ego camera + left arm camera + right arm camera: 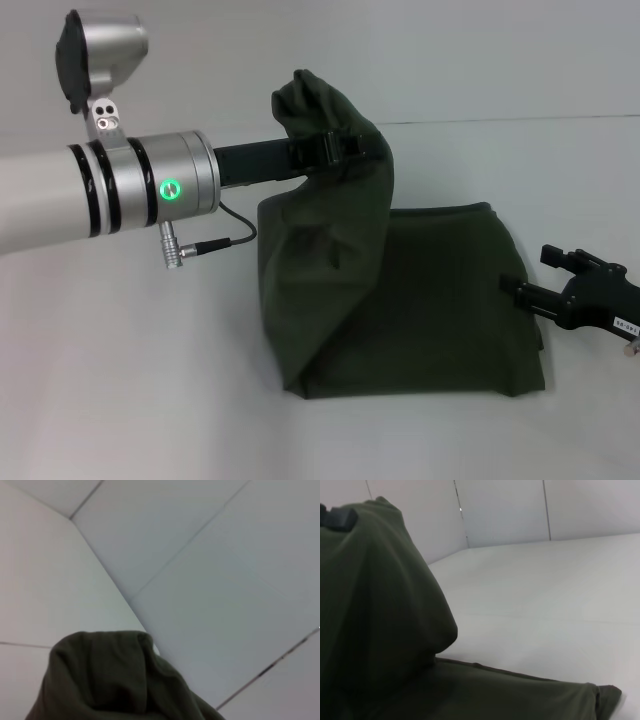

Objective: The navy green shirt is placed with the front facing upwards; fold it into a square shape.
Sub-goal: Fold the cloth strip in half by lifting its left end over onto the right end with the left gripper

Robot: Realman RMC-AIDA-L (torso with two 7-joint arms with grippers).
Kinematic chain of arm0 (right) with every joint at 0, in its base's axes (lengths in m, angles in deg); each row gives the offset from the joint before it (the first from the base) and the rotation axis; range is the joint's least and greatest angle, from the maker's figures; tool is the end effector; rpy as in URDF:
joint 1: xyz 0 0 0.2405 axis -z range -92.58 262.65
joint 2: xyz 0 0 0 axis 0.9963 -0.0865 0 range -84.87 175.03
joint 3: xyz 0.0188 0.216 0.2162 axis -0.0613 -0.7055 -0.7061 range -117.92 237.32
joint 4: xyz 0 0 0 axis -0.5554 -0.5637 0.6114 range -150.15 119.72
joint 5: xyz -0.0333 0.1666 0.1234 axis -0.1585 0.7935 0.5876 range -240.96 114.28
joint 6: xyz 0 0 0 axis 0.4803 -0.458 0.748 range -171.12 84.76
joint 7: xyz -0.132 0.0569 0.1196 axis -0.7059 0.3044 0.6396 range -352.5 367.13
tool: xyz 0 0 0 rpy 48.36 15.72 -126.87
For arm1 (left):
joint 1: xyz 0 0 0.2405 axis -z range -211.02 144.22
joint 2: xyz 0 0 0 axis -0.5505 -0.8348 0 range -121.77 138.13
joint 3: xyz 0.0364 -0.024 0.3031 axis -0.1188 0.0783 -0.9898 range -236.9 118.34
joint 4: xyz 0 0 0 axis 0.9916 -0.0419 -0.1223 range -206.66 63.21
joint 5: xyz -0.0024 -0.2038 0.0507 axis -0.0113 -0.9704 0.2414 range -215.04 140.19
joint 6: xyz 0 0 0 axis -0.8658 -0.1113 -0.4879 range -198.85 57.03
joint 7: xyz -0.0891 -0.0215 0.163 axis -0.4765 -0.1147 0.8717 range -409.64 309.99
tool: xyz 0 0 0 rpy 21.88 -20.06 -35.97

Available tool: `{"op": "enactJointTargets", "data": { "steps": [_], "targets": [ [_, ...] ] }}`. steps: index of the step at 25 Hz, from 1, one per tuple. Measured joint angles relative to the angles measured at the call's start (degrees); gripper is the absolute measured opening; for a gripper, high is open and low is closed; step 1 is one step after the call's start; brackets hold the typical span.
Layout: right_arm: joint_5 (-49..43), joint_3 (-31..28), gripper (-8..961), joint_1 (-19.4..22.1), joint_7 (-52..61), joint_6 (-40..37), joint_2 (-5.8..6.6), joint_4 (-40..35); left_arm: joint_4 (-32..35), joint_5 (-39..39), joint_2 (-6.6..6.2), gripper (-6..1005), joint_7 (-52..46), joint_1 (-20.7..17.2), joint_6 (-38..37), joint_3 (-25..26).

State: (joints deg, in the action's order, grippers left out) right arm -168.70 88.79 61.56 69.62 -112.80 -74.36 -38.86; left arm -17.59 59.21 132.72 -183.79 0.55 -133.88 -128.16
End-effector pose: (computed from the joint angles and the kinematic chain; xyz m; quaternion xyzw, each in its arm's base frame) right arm 0.3784 0.3613 -0.0630 -0.8535 0.3150 0.2399 0.3388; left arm -0.1520 0.4304 -0.0994 -0.8179 -0.4737 -0.3154 0.0847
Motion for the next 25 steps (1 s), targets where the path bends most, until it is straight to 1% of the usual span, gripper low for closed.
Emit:
{"op": "enactJointTargets", "data": {
  "steps": [4, 8, 9, 11, 21, 25],
  "targets": [
    [-0.08, 0.00, 869, -0.05, 0.12, 0.01, 0.00, 0.00, -1.37, -0.11, 0.00, 83, 0.40, 0.58, 2.34, -2.44],
    [0.12, -0.02, 868, 0.19, 0.38, -0.15, 0.11, 0.00, -3.15, -0.08, 0.00, 84, 0.56, 1.25, 6.25, -5.59],
    [0.16, -0.04, 868, 0.26, 0.44, -0.18, 0.21, 0.00, -3.15, -0.08, 0.00, 84, 0.56, 1.25, 6.25, -5.59],
    [0.18, -0.08, 868, 0.33, 0.51, -0.21, 0.37, 0.01, -4.90, -0.11, 0.02, 85, 1.60, 2.23, 9.67, -9.03],
    [0.25, -0.33, 869, 0.36, 0.54, 0.00, 0.66, 0.00, -7.89, -2.71, 0.18, 88, 1.93, 4.87, 20.21, -19.40],
    [0.25, -0.74, 869, 0.19, 0.54, 0.06, 0.75, 0.01, -8.65, -4.62, 0.18, 89, 2.12, 5.77, 23.32, -22.57]
  ]
}}
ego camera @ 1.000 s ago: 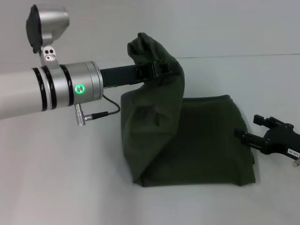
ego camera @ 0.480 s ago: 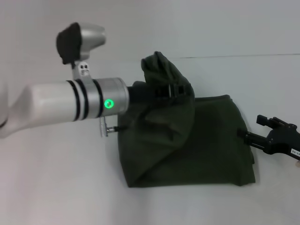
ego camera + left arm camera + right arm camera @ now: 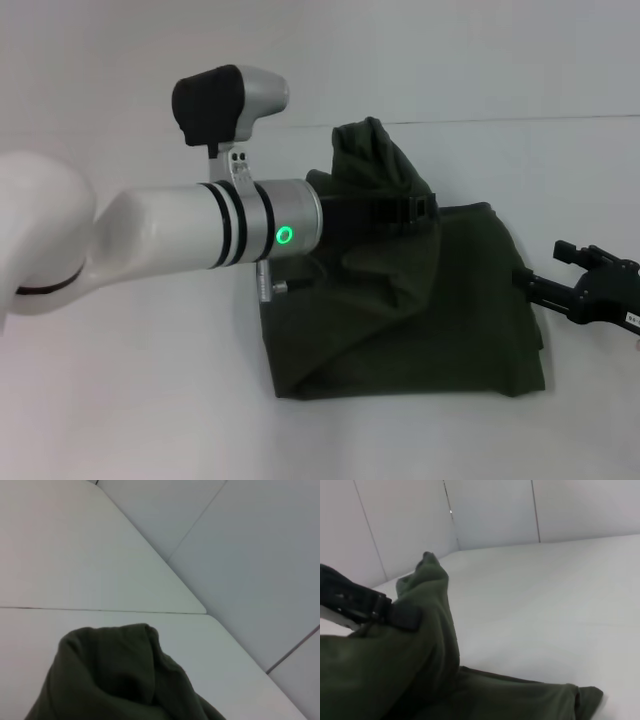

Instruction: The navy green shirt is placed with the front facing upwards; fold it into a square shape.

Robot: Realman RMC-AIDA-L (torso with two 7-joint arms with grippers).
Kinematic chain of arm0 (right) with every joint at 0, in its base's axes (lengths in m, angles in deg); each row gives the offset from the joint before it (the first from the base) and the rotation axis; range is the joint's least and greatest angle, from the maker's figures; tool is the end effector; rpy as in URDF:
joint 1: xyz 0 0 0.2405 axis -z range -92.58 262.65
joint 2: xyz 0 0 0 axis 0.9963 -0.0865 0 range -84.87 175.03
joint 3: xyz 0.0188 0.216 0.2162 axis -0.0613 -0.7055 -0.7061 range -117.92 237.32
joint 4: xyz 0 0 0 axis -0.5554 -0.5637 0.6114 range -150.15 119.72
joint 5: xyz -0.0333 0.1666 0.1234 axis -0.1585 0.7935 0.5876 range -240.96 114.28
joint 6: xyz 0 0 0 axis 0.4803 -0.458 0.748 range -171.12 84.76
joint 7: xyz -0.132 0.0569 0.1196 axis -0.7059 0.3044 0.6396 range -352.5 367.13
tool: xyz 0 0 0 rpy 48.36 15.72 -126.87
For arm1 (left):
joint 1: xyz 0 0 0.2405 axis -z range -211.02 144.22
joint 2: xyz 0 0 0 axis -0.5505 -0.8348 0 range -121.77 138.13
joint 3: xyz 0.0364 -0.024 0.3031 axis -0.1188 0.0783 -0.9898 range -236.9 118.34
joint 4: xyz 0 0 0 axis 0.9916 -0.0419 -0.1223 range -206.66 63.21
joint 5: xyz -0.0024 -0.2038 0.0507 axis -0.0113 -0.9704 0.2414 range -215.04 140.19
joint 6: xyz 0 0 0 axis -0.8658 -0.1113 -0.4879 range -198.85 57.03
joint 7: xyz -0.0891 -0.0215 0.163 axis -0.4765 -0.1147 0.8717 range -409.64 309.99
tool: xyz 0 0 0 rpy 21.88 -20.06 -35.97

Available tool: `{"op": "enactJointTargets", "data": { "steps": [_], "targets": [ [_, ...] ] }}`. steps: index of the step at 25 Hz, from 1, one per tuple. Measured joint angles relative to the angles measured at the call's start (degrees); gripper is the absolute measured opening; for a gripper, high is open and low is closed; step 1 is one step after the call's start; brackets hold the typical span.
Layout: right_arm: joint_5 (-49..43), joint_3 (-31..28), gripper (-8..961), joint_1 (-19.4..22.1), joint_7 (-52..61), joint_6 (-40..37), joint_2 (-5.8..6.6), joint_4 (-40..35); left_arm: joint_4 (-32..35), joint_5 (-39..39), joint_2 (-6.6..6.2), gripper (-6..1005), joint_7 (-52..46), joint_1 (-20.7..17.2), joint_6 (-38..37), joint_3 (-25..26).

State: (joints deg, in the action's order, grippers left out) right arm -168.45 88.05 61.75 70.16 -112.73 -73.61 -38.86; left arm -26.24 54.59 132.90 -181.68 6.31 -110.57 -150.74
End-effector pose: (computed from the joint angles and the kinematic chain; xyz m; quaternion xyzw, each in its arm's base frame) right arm 0.3842 0.3628 -0.0539 -0.8476 0.3204 0.2402 0.3482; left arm -0.1400 0.4365 -0.1802 -0.8522 -0.4467 -0.2307 0.1445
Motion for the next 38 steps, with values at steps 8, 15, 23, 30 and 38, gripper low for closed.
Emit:
{"op": "enactJointTargets", "data": {
  "steps": [8, 15, 23, 30, 38],
  "targets": [
    [0.00, -0.17, 868, -0.23, 0.00, 0.07, 0.04, -0.01, -2.52, -5.63, 0.00, 91, 1.28, 1.31, 1.17, -2.52],
    [0.00, -0.23, 868, -0.11, 0.10, 0.13, 0.04, -0.70, -2.90, -6.10, -0.07, 219, 0.96, 1.38, -2.73, -2.14],
    [-0.01, -0.69, 868, 1.07, 1.63, -0.54, -0.01, -3.60, -3.09, -6.14, -0.27, 518, 1.17, -0.84, -12.16, 4.57],
    [-1.88, -1.17, 869, 3.35, 3.11, -7.07, 0.02, -8.46, -3.01, -5.80, -0.52, 663, 7.10, -4.19, -18.51, 14.07],
    [-9.89, -1.34, 869, 7.97, 3.28, -22.31, -0.26, -17.86, -3.53, -6.09, -0.54, 862, 19.96, -7.91, -29.94, 26.52]
  ]
}}
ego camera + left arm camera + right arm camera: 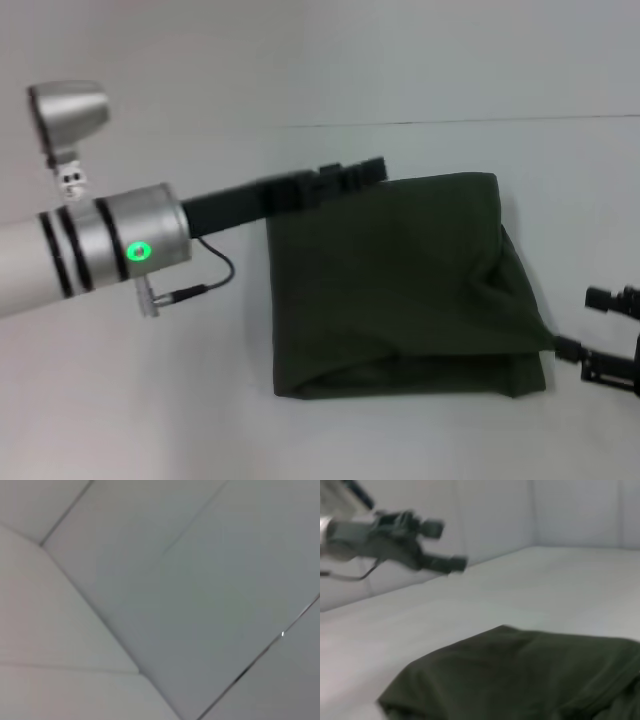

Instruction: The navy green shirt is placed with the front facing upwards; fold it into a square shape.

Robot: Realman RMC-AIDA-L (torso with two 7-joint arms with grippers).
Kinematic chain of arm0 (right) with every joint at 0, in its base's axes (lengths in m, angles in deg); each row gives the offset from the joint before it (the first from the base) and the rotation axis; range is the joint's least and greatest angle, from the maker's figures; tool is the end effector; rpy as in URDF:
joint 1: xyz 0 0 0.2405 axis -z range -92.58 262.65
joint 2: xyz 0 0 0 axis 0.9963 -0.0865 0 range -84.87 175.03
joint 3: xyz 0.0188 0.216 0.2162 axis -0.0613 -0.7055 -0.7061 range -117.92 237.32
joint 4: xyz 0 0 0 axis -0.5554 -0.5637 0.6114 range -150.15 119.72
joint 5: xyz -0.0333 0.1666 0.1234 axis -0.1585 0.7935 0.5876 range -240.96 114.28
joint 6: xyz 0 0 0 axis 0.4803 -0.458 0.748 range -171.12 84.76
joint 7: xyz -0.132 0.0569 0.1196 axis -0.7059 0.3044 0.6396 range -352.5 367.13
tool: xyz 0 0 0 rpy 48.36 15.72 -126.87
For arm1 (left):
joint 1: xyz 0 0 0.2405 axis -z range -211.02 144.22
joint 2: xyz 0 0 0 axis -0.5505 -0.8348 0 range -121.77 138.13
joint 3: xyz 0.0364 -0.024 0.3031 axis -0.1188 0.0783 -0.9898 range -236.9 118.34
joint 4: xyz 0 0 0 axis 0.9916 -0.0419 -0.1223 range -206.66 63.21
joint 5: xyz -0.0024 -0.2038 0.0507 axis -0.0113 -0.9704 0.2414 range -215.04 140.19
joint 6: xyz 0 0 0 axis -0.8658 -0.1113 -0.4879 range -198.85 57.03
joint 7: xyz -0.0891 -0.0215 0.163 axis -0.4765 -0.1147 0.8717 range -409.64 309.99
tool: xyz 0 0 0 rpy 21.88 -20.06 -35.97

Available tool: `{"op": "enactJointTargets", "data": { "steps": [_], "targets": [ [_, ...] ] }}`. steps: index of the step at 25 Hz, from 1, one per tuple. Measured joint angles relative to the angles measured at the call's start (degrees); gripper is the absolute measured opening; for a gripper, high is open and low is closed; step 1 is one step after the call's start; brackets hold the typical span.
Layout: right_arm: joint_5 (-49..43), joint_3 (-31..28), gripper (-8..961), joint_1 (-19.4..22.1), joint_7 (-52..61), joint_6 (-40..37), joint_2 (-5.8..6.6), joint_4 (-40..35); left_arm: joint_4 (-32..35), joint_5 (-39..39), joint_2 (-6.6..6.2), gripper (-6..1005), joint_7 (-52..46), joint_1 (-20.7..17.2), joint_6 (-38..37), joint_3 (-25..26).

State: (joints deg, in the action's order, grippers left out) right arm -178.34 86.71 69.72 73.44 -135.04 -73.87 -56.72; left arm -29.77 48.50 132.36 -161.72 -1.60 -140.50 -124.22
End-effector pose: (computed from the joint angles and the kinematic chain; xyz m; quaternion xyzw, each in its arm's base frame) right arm 0.3782 0.2958 -0.0151 -0.9048 0.2343 0.2302 0.2710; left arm -0.1855 0.4082 -0.1051 -0.8248 -0.4252 -0.3653 0.0739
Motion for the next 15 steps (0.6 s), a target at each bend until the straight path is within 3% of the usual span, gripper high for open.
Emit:
{"op": "enactJointTargets", "data": {
  "steps": [4, 15],
  "targets": [
    [-1.59, 0.11, 868, 0.59, -0.10, -0.42, -0.50, -0.73, -0.41, -0.05, 0.05, 889, 1.28, -0.91, -1.54, 3.73],
    [-3.01, 2.09, 848, -1.86, -0.14, 5.28, -0.81, 4.19, -0.71, -0.06, 0.18, 887, 1.68, -1.03, -1.87, 4.33]
  ]
}}
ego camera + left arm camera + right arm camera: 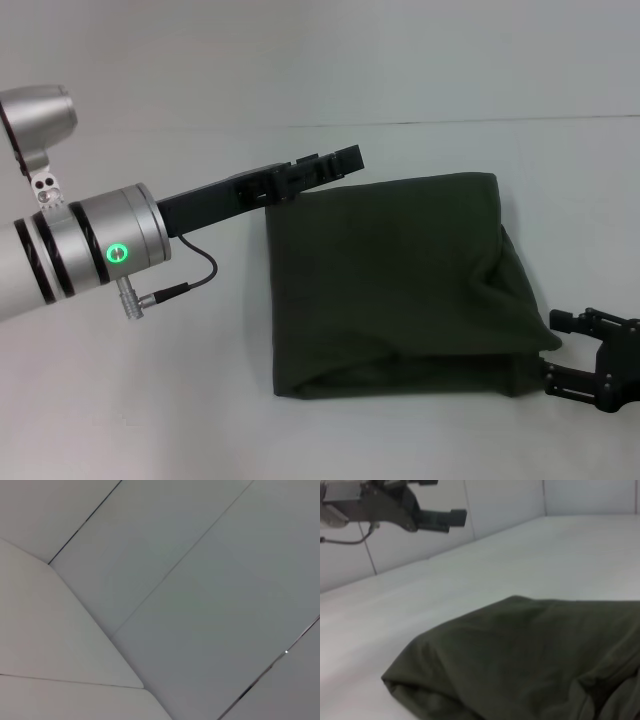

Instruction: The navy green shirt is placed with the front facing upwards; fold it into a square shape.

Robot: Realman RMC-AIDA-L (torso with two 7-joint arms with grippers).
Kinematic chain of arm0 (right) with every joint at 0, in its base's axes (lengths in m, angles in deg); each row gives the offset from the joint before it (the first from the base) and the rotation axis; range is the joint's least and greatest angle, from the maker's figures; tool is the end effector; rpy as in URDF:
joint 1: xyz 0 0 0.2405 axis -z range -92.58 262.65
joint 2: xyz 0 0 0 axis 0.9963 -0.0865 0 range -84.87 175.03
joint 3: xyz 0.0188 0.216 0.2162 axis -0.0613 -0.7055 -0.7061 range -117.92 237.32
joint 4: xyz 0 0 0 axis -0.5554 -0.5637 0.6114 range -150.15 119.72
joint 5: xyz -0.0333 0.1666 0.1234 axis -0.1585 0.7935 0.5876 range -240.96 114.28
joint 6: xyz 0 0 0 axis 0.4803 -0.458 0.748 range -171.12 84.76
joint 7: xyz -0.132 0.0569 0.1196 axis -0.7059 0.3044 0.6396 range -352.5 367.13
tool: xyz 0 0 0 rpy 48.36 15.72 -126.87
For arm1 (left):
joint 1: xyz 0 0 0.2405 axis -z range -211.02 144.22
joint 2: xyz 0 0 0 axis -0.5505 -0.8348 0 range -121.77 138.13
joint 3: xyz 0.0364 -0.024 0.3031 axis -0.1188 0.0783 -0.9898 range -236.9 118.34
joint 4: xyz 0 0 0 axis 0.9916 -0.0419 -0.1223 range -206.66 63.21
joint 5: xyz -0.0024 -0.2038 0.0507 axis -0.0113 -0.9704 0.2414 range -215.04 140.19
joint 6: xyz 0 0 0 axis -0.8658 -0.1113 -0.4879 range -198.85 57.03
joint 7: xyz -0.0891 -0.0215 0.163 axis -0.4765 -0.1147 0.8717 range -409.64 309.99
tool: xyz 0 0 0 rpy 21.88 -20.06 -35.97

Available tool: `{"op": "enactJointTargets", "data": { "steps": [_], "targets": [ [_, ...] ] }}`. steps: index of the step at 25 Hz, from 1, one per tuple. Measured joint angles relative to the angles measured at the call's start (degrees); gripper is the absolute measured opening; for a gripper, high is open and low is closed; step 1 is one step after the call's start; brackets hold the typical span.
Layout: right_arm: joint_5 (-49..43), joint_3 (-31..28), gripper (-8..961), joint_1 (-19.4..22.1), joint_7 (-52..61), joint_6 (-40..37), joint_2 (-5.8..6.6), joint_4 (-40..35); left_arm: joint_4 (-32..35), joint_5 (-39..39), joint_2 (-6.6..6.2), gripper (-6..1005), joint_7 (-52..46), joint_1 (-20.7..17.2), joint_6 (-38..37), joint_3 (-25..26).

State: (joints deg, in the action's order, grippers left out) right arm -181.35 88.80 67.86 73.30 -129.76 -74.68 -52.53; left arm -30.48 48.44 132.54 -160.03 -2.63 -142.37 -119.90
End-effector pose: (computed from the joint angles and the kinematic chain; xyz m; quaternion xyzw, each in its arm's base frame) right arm 0.3808 0.3011 -0.0460 -0.9110 0.2571 0.2056 0.2484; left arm -0.1969 0.4081 -0.0932 -0.8108 -0.4297 -0.3877 0.0874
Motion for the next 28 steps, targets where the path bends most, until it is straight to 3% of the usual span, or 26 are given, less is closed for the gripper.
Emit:
{"op": "enactJointTargets", "data": {
  "steps": [2, 8, 18, 28],
  "targets": [
    [-0.63, 0.48, 842, -0.39, 0.13, 0.43, -0.03, 0.19, -0.25, -0.10, 0.02, 887, 0.01, -0.01, -0.02, 0.21],
    [-0.96, 1.35, 625, -0.81, 0.42, 0.66, -0.03, 0.82, -0.57, -0.54, -0.11, 886, 0.03, -0.05, 0.14, 0.35],
    [-1.00, 1.84, 565, -0.93, 0.72, 3.48, -0.10, 0.84, -0.55, -0.61, -0.17, 885, 0.08, 0.25, 0.30, 0.41],
    [-0.98, 2.19, 173, -1.01, 0.45, 3.93, -0.12, 0.84, -0.60, -0.61, -0.08, 884, 0.09, 0.02, 0.59, 0.42]
  ]
}}
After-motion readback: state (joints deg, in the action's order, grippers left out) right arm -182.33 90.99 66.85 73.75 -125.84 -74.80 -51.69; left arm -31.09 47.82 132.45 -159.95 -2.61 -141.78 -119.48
